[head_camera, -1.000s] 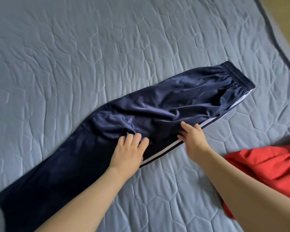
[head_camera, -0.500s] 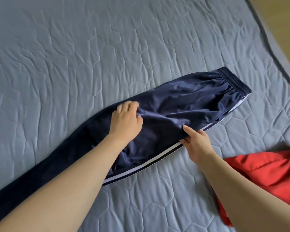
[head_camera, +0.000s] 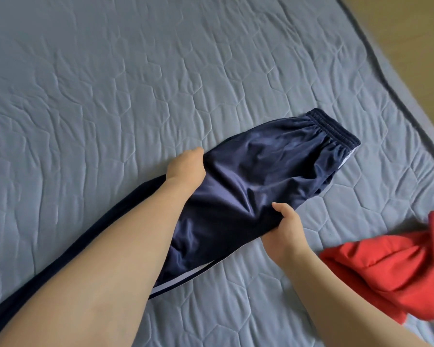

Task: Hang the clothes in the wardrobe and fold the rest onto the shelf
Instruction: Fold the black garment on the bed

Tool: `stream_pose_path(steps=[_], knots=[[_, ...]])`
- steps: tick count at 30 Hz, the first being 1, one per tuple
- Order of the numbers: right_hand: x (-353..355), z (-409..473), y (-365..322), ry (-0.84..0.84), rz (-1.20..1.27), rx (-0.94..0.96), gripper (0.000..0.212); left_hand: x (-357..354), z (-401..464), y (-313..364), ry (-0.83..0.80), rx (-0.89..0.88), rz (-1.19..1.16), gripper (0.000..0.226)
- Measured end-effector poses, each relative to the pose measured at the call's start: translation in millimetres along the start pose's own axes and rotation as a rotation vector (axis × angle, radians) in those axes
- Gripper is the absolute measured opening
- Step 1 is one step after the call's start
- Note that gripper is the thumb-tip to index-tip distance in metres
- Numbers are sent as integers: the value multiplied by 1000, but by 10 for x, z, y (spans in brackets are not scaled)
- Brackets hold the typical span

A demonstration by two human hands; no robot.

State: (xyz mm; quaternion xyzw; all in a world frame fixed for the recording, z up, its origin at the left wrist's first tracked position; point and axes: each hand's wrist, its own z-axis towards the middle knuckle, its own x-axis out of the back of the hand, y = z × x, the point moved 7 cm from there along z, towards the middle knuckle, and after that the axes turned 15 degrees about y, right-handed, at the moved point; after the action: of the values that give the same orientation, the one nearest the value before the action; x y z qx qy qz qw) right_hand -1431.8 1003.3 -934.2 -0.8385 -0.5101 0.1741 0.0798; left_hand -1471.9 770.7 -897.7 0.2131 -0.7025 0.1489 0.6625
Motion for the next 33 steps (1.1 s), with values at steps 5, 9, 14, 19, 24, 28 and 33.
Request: stream_pose_path(steps=[5, 9, 14, 19, 24, 28, 33], knots=[[91, 71, 7, 30, 44, 42, 30, -8, 197, -17, -88, 92, 52, 27], [103, 139, -34, 78, -48, 87, 33, -104, 176, 41, -107, 107, 94, 31], [158, 237, -70, 166, -130, 72, 31, -134, 96, -23, 8, 114, -43, 22], [121, 86, -50, -80, 31, 17, 17, -101, -369, -236, 117, -70, -109, 35], [193, -97, 609, -86, -286, -2, 27, -134, -841, -846, 183, 51, 35, 26], [188, -128, 879, -43, -406, 102, 23, -129, -782, -1007, 83, 76, -148, 22], [231, -118, 996, 83, -313, 143, 13, -224, -456, -1086, -68, 150, -159, 28]])
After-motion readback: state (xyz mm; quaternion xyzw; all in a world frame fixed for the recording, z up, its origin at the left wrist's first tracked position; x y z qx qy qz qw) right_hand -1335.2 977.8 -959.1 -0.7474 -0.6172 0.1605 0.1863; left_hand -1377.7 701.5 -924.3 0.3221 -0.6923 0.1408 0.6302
